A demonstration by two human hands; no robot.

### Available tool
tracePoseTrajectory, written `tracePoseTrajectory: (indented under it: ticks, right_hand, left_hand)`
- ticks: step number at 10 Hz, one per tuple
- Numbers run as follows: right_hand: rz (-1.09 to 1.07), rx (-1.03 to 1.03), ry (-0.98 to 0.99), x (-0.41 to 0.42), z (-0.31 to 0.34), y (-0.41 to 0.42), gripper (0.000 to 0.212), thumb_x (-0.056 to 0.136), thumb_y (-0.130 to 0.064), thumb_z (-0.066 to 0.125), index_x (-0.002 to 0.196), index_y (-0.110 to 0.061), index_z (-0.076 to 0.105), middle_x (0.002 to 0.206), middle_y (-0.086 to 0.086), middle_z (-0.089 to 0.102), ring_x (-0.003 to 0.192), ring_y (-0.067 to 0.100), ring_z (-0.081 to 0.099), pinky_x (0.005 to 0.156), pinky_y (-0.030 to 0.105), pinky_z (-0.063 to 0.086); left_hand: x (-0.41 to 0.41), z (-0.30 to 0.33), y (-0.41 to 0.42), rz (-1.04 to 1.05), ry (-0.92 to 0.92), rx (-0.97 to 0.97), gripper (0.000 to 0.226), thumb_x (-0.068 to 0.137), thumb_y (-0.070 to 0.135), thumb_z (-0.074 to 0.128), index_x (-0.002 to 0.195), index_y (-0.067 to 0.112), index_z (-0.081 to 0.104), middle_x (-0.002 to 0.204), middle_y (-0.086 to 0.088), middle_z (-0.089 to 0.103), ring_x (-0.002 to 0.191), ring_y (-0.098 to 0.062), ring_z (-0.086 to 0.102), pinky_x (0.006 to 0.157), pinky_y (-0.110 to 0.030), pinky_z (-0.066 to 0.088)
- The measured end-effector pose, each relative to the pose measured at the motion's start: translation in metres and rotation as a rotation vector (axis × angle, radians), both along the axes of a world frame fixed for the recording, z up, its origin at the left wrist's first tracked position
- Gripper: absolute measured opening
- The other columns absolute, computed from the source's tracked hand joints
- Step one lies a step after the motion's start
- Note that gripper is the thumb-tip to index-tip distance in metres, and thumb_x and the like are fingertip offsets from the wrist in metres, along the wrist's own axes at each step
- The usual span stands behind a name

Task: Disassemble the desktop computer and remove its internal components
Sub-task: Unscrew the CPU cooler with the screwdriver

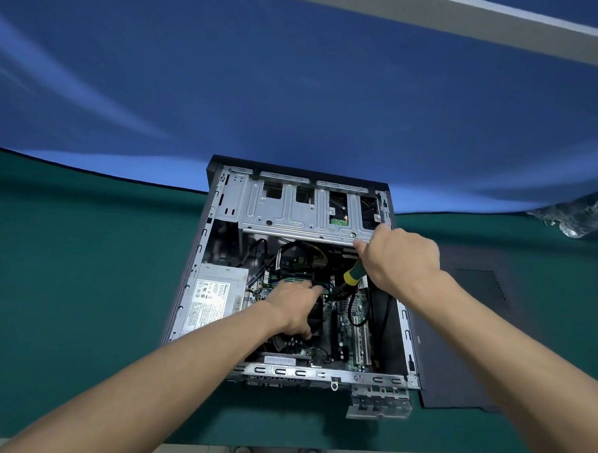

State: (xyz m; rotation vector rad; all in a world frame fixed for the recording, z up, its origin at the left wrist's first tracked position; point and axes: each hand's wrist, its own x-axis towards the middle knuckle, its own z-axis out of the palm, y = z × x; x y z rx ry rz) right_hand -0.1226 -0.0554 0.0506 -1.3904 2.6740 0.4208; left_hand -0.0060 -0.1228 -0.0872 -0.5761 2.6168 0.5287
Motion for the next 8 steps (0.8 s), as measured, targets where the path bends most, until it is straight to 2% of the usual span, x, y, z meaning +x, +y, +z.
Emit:
tracePoseTrajectory:
  ticks: [1,2,3,4,5,7,8]
  right_hand:
    - [0.052,-0.036,-0.335,-0.004,0.002,-0.001,0.016,0.095,-0.027,0.046,0.099,-0.013,0.039,0.099,0.011,0.059,0.077,0.028,0.049,0.056,0.032,0.032]
    - [-0.023,-0.016,-0.269,-0.004,0.002,-0.001,0.032,0.092,-0.041,0.053,0.096,-0.015,0.034,0.092,0.007,0.056,0.076,0.026,0.048,0.057,0.032,0.033]
    - [-0.033,-0.046,-0.201,-0.009,0.001,0.001,0.034,0.096,-0.048,0.039,0.092,-0.014,0.039,0.087,0.008,0.057,0.072,0.026,0.047,0.058,0.032,0.033]
    - [-0.004,-0.095,-0.448,-0.015,0.002,0.003,0.018,0.094,-0.033,0.051,0.099,-0.017,0.042,0.074,-0.001,0.052,0.061,0.013,0.045,0.05,0.029,0.03]
    - [-0.041,-0.095,-0.255,-0.013,-0.001,0.006,0.034,0.093,-0.051,0.045,0.097,-0.018,0.04,0.075,-0.002,0.048,0.069,0.021,0.048,0.056,0.031,0.033]
    - [-0.034,-0.1,-0.431,-0.011,-0.002,0.003,0.021,0.094,-0.033,0.05,0.101,-0.017,0.039,0.079,0.002,0.052,0.067,0.018,0.048,0.053,0.031,0.034]
    - [-0.041,-0.058,-0.162,-0.006,-0.001,0.001,0.034,0.096,-0.049,0.04,0.095,-0.015,0.037,0.084,0.005,0.052,0.074,0.026,0.046,0.06,0.033,0.033]
  left_hand:
    - [0.0,0.001,0.0,0.005,-0.003,0.008,0.091,0.07,0.038,0.08,0.142,0.012,0.032,0.138,-0.012,0.045,0.127,-0.03,0.043,0.106,-0.042,0.035]
    - [-0.001,0.001,0.0,0.006,-0.009,0.01,0.091,0.07,0.038,0.08,0.143,0.012,0.03,0.138,-0.012,0.044,0.127,-0.03,0.043,0.106,-0.042,0.035]
    - [-0.001,0.001,0.001,0.006,-0.008,0.008,0.092,0.071,0.038,0.079,0.144,0.013,0.029,0.139,-0.011,0.043,0.128,-0.03,0.042,0.107,-0.043,0.034]
    - [-0.001,0.002,0.001,0.004,-0.008,0.012,0.09,0.071,0.038,0.079,0.143,0.012,0.031,0.138,-0.011,0.044,0.128,-0.029,0.042,0.107,-0.042,0.034]
    - [0.0,0.002,0.001,0.006,-0.007,0.015,0.09,0.071,0.038,0.079,0.143,0.012,0.031,0.138,-0.011,0.044,0.128,-0.03,0.042,0.107,-0.042,0.034]
    - [0.0,0.001,0.0,0.0,-0.009,0.008,0.091,0.072,0.038,0.079,0.144,0.012,0.029,0.141,-0.011,0.042,0.13,-0.03,0.04,0.108,-0.043,0.033]
    - [0.0,0.001,0.0,0.006,-0.007,0.012,0.093,0.072,0.038,0.078,0.145,0.012,0.027,0.142,-0.011,0.04,0.131,-0.03,0.039,0.109,-0.042,0.032]
